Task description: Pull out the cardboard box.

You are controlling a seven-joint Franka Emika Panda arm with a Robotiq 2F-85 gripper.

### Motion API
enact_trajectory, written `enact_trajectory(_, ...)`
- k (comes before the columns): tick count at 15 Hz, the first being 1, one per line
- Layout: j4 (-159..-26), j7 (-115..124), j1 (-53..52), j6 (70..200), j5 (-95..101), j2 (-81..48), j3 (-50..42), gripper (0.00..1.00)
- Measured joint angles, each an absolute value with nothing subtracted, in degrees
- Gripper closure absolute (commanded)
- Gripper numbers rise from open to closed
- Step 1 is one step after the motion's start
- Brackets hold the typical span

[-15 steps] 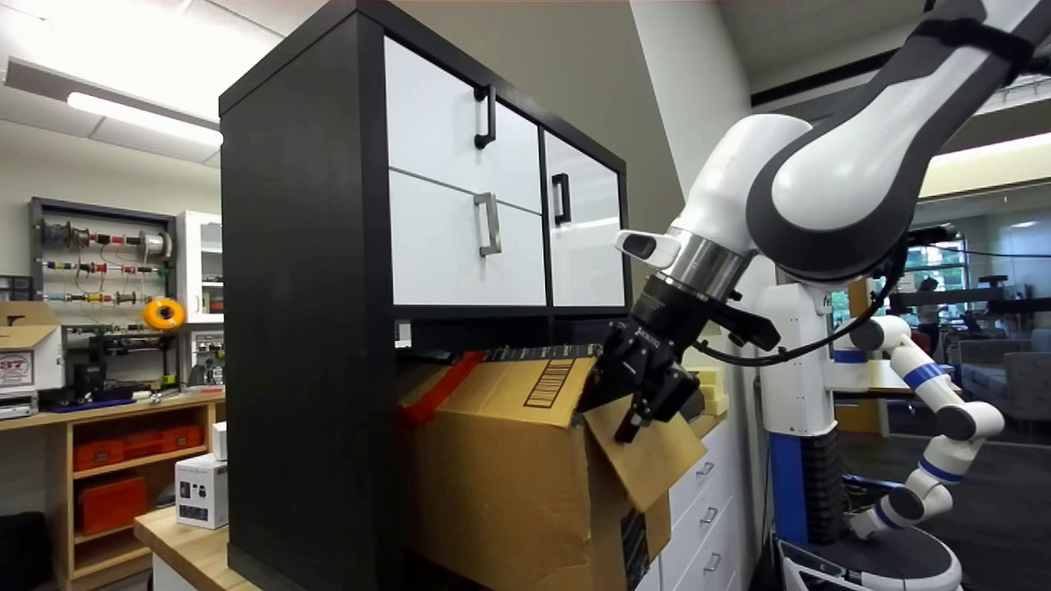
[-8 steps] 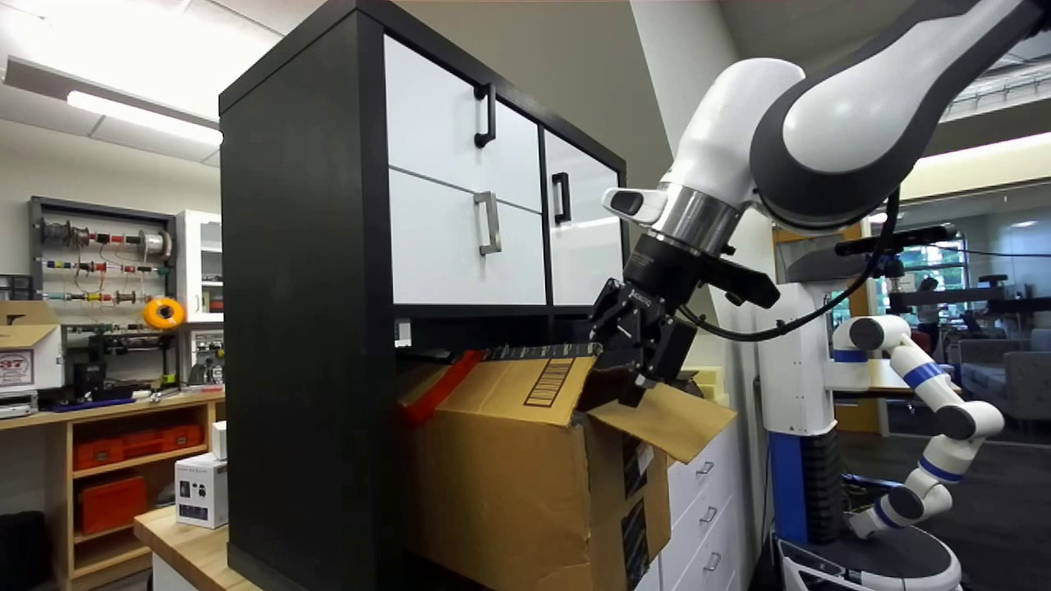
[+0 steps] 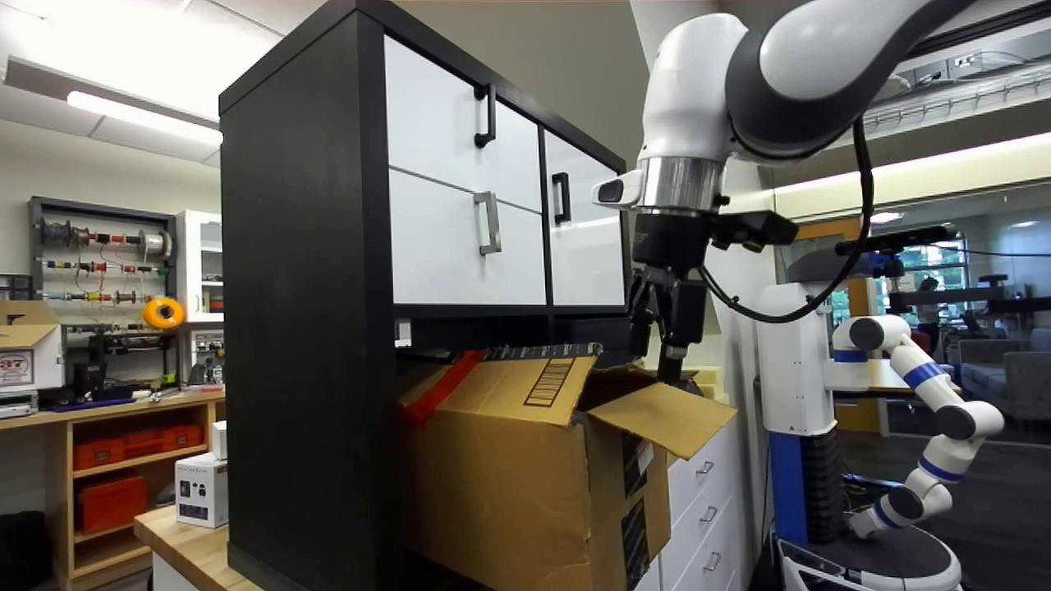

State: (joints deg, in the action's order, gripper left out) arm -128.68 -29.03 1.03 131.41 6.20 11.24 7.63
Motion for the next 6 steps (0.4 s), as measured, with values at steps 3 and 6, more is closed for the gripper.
enact_trajectory(3,-125.5,-24.8,0.2,124.6,6.1,11.2,6.6,0.0)
enact_trajectory(6,-123.8,-22.0,0.0,121.2,6.0,11.2,5.7,0.0)
